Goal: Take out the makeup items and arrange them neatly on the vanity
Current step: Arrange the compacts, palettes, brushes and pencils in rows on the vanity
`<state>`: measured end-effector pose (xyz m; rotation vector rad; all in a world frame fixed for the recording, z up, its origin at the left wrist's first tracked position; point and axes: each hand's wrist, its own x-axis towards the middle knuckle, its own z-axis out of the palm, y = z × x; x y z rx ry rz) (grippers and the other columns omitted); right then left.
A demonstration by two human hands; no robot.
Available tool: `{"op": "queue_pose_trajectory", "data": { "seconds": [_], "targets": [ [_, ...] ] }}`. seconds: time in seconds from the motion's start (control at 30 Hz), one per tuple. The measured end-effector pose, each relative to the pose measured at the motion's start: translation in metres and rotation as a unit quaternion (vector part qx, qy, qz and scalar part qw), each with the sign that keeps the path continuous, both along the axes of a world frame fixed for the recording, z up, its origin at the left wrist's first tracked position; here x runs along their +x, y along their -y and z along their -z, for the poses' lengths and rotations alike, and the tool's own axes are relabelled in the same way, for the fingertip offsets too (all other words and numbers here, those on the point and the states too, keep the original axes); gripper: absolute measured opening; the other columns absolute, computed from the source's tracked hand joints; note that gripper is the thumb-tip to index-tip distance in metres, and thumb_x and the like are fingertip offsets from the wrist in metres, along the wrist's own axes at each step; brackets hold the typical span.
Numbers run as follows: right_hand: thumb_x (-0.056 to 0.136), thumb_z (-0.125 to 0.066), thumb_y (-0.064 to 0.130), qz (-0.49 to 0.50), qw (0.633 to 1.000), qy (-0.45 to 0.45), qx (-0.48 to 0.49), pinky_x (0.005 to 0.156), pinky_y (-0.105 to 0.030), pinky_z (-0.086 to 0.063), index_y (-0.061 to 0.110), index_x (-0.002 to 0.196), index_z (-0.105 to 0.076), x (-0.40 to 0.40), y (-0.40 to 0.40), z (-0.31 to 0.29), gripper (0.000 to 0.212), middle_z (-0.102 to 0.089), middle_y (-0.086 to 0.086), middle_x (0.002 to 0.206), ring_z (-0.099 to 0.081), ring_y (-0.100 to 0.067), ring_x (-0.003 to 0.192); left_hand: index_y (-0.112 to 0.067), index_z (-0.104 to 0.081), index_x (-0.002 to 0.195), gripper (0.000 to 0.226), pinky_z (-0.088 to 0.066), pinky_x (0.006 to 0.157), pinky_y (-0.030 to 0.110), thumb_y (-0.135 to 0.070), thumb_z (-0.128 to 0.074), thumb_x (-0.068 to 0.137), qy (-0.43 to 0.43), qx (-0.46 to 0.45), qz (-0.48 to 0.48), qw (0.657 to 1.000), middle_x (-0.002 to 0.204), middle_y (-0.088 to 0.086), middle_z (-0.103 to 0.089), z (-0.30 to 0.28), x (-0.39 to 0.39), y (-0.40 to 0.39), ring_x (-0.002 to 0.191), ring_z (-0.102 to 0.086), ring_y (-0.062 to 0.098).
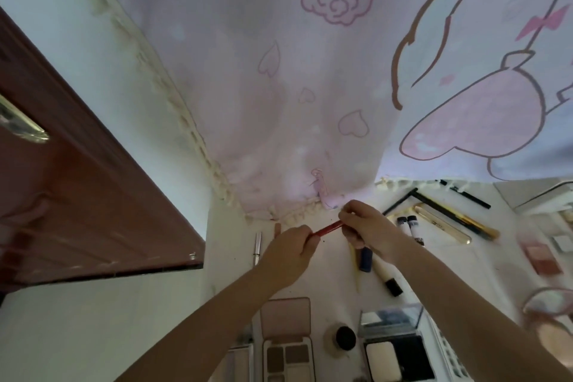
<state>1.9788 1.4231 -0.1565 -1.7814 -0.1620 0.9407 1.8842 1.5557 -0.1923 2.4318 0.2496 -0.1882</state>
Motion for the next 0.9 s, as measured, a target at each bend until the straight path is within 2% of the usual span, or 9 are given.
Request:
{"op": "queue_pose_trajectory", "data": {
  "seconds": [0.13, 0.33, 0.43, 0.5, 0.57, 0.6, 0.7, 0.77, 0.9],
  "targets": [
    [0.097, -0.034, 0.002, 0.026, 0.996, -0.023, 0.076, 0.035, -0.014, -0.021, 0.008, 0.071, -0.043, -0.004, 0.001, -0.001, 0.028, -0.034, 0.009, 0.036, -0.025, -0.004, 0.032, -0.006, -0.051, 0.097, 0.036, -0.040, 0.073, 0.033, -0.033, -0.028, 0.100, 0.021, 0.108, 0.034, 0.993, 0.091, 0.012, -0.061, -0.014, -0.001, -0.004, 0.083, -0.057, 0.030],
    [0.097, -0.034, 0.002, 0.089, 0.988, -0.009, 0.124, 0.040, -0.018, -0.022, 0.007, 0.068, -0.047, 0.005, 0.009, -0.007, 0.032, -0.033, 0.008, 0.041, -0.026, -0.005, 0.036, -0.008, -0.050, 0.105, 0.040, -0.037, 0.064, 0.031, -0.037, -0.023, 0.100, 0.037, 0.223, 0.083, 0.971, 0.096, 0.010, -0.063, -0.036, 0.018, -0.001, 0.084, -0.060, 0.029],
    [0.094, -0.035, 0.002, 0.282, 0.953, 0.016, 0.108, 0.037, -0.016, -0.029, 0.008, 0.068, -0.048, 0.040, 0.040, -0.011, 0.030, -0.034, -0.003, 0.055, -0.033, -0.006, 0.034, -0.008, -0.051, 0.102, 0.041, -0.043, 0.071, 0.034, -0.039, -0.023, 0.099, 0.010, 0.221, 0.036, 0.975, 0.096, 0.010, -0.064, -0.029, 0.012, -0.027, 0.089, -0.061, 0.031],
    [0.095, -0.031, 0.000, 0.359, 0.923, 0.036, 0.134, 0.035, -0.014, -0.025, 0.007, 0.069, -0.044, 0.063, 0.074, -0.019, 0.030, -0.028, -0.006, 0.060, -0.029, -0.008, 0.036, -0.010, -0.050, 0.093, 0.063, -0.046, 0.070, 0.035, -0.058, -0.010, 0.093, 0.014, 0.216, -0.010, 0.976, 0.088, 0.012, -0.065, -0.017, -0.002, -0.060, 0.082, -0.064, 0.031],
    [0.095, -0.033, 0.001, 0.318, 0.937, 0.064, 0.131, 0.038, -0.017, -0.026, 0.007, 0.070, -0.045, 0.069, 0.086, -0.022, 0.029, -0.031, -0.006, 0.057, -0.029, -0.009, 0.041, -0.007, -0.053, 0.088, 0.098, -0.045, 0.062, 0.034, -0.076, 0.014, 0.073, 0.039, 0.220, -0.008, 0.975, 0.076, 0.012, -0.065, -0.005, -0.010, -0.079, 0.070, -0.063, 0.031],
    [0.096, -0.034, 0.002, 0.279, 0.950, 0.069, 0.125, 0.041, -0.019, -0.027, 0.008, 0.071, -0.046, 0.064, 0.080, -0.021, 0.028, -0.036, -0.004, 0.053, -0.030, -0.009, 0.041, -0.005, -0.054, 0.089, 0.100, -0.043, 0.061, 0.033, -0.076, 0.014, 0.071, 0.045, 0.215, 0.002, 0.976, 0.075, 0.013, -0.065, -0.001, -0.008, -0.079, 0.069, -0.063, 0.031],
    [0.096, -0.036, 0.002, 0.195, 0.972, 0.042, 0.121, 0.044, -0.022, -0.027, 0.009, 0.072, -0.045, 0.038, 0.043, -0.012, 0.027, -0.047, 0.001, 0.048, -0.033, -0.011, 0.044, -0.004, -0.052, 0.097, 0.062, -0.042, 0.067, 0.032, -0.052, -0.014, 0.092, 0.021, 0.206, 0.021, 0.978, 0.088, 0.013, -0.065, -0.009, 0.003, -0.052, 0.082, -0.062, 0.031],
    [0.095, -0.039, 0.001, 0.154, 0.981, 0.015, 0.118, 0.045, -0.021, -0.029, 0.009, 0.072, -0.046, 0.027, 0.026, -0.006, 0.026, -0.050, -0.002, 0.053, -0.037, -0.011, 0.045, -0.005, -0.051, 0.097, 0.046, -0.043, 0.070, 0.034, -0.040, -0.021, 0.099, 0.021, 0.202, 0.023, 0.979, 0.091, 0.014, -0.064, -0.012, 0.009, -0.035, 0.085, -0.060, 0.031],
    [0.095, -0.040, 0.003, 0.108, 0.987, 0.007, 0.117, 0.046, -0.022, -0.028, 0.008, 0.072, -0.048, 0.016, 0.012, 0.002, 0.025, -0.048, 0.000, 0.049, -0.036, -0.012, 0.047, -0.007, -0.049, 0.098, 0.036, -0.039, 0.067, 0.032, -0.034, -0.025, 0.100, 0.021, 0.209, 0.028, 0.977, 0.071, 0.001, -0.050, -0.011, 0.009, -0.030, 0.084, -0.060, 0.029]
  ]
}}
